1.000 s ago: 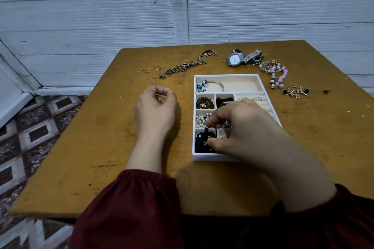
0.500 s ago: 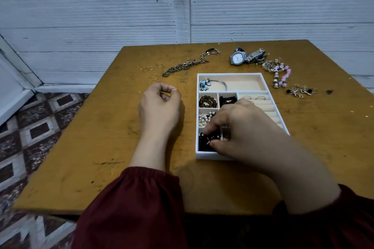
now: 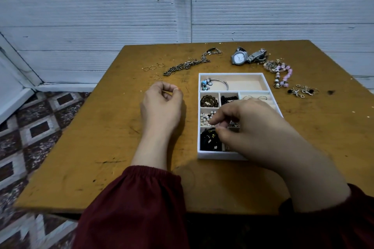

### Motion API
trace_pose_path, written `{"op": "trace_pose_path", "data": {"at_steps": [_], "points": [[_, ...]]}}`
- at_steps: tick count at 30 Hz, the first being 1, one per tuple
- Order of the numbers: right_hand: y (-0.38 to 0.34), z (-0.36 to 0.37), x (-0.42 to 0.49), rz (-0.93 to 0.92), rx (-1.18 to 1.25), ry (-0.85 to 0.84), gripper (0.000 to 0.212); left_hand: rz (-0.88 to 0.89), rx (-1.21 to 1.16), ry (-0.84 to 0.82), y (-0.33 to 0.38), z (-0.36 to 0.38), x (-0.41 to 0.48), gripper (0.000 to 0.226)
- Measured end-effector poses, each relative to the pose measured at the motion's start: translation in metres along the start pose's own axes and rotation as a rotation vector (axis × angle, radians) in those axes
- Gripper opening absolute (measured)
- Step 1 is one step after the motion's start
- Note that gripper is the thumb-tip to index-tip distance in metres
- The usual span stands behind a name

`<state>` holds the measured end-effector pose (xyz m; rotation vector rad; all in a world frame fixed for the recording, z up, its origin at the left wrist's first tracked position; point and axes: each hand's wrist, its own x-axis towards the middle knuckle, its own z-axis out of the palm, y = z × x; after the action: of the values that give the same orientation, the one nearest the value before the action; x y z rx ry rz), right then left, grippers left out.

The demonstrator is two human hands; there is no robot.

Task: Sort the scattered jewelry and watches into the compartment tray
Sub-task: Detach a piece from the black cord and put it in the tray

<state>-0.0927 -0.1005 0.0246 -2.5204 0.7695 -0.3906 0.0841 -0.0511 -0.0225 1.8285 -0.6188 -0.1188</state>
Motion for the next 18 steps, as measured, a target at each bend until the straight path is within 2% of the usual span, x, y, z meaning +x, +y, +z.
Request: {"op": "trace_pose_path", "data": {"at_steps": [2, 6, 12, 18], "points": [[-0.003, 0.003, -0.001, 0.012, -0.022, 0.039, 0.009, -0.002, 0.001, 0.000, 0.000, 0.000, 0.000, 0.012], [-0.015, 0.009, -0.003, -0.004, -0.125, 0.066, 0.017, 0.002, 0.003, 0.009, 0.000, 0.000, 0.000, 0.013], [-0.018, 0.010, -0.003, -0.017, -0.228, 0.024, 0.021, -0.007, 0.005, 0.015, 0.001, 0.000, 0.000, 0.014], [-0.015, 0.012, -0.002, -0.019, -0.217, 0.007, 0.019, -0.009, 0.006, 0.005, 0.003, -0.001, -0.002, 0.013]]}}
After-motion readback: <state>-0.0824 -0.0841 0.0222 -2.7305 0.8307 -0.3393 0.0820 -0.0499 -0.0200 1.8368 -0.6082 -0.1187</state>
